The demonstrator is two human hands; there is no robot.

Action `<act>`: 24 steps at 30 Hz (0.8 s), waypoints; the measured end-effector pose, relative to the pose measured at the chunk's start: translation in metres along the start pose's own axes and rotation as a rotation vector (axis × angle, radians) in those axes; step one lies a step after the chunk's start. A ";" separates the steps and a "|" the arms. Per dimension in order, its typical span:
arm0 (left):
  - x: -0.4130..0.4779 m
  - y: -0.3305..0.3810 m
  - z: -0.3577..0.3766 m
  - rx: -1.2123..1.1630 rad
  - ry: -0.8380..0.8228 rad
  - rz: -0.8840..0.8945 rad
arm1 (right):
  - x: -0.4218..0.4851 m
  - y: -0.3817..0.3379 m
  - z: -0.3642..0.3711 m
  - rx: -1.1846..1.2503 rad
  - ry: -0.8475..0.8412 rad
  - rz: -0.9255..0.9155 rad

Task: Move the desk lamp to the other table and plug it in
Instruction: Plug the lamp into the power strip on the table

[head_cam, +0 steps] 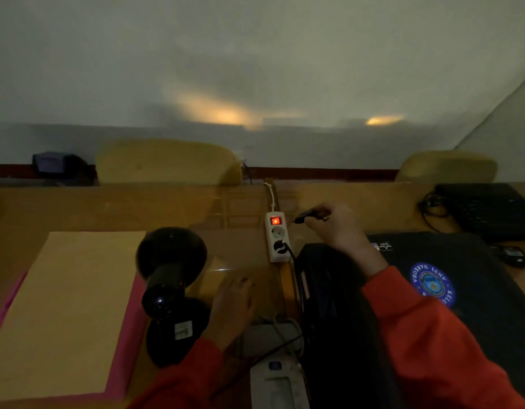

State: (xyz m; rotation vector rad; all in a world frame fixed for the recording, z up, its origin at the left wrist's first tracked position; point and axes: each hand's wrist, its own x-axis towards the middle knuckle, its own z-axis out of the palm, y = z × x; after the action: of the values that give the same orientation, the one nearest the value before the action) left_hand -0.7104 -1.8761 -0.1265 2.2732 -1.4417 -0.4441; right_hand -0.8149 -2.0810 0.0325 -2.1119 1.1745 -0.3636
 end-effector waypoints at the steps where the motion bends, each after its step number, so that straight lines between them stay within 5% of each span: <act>1: 0.006 -0.002 0.005 0.010 -0.008 -0.008 | 0.009 0.005 0.007 -0.020 -0.017 -0.010; 11: 0.043 -0.019 0.050 0.126 -0.206 -0.105 | 0.081 0.043 0.079 -0.207 -0.333 0.062; 24: 0.043 -0.021 0.059 0.096 -0.150 -0.127 | 0.099 0.049 0.110 -0.344 -0.402 0.093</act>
State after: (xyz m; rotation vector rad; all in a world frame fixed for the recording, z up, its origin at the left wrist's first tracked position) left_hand -0.7044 -1.9170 -0.1897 2.4639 -1.4223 -0.6085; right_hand -0.7327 -2.1330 -0.0895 -2.2653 1.1451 0.3179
